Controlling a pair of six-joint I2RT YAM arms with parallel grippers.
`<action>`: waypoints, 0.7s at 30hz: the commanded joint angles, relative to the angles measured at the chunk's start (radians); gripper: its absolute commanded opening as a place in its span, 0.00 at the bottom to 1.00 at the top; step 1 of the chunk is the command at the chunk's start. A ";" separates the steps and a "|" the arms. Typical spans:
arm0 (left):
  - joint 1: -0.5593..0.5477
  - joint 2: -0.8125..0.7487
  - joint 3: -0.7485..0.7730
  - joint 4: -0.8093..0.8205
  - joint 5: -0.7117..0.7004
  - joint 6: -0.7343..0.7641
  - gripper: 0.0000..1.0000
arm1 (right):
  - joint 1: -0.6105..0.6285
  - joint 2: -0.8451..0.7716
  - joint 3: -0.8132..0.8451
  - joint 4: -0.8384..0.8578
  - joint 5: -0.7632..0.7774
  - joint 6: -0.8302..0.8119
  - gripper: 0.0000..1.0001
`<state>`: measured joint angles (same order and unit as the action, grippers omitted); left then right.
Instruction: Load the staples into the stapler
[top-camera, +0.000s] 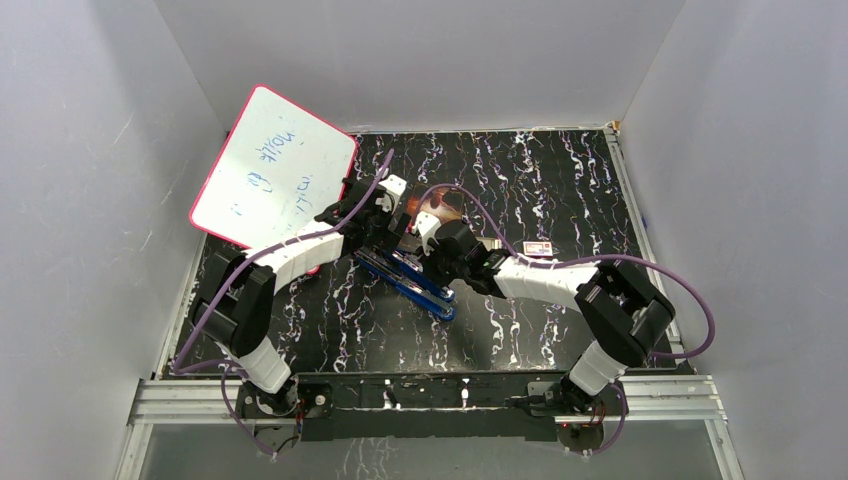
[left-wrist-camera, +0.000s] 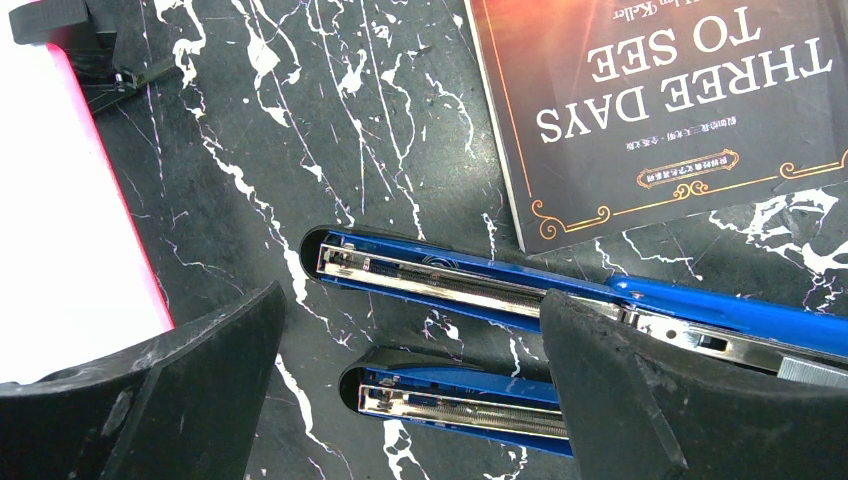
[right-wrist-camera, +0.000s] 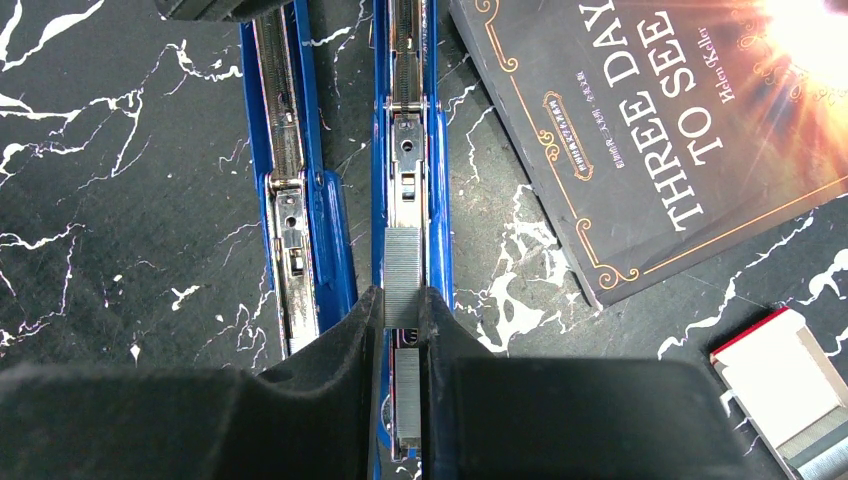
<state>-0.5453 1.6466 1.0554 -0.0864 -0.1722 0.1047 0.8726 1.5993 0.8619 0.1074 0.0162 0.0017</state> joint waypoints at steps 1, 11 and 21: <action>-0.002 -0.009 0.000 0.004 0.000 0.008 0.98 | 0.001 -0.033 0.007 0.038 0.011 0.009 0.00; -0.002 -0.009 0.000 0.003 0.001 0.008 0.98 | 0.001 -0.016 0.015 0.021 0.019 0.011 0.00; -0.002 -0.010 -0.002 0.004 0.000 0.010 0.98 | 0.000 0.006 0.029 0.002 0.011 0.011 0.00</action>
<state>-0.5453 1.6466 1.0554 -0.0864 -0.1722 0.1047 0.8726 1.6020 0.8619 0.1051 0.0235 0.0040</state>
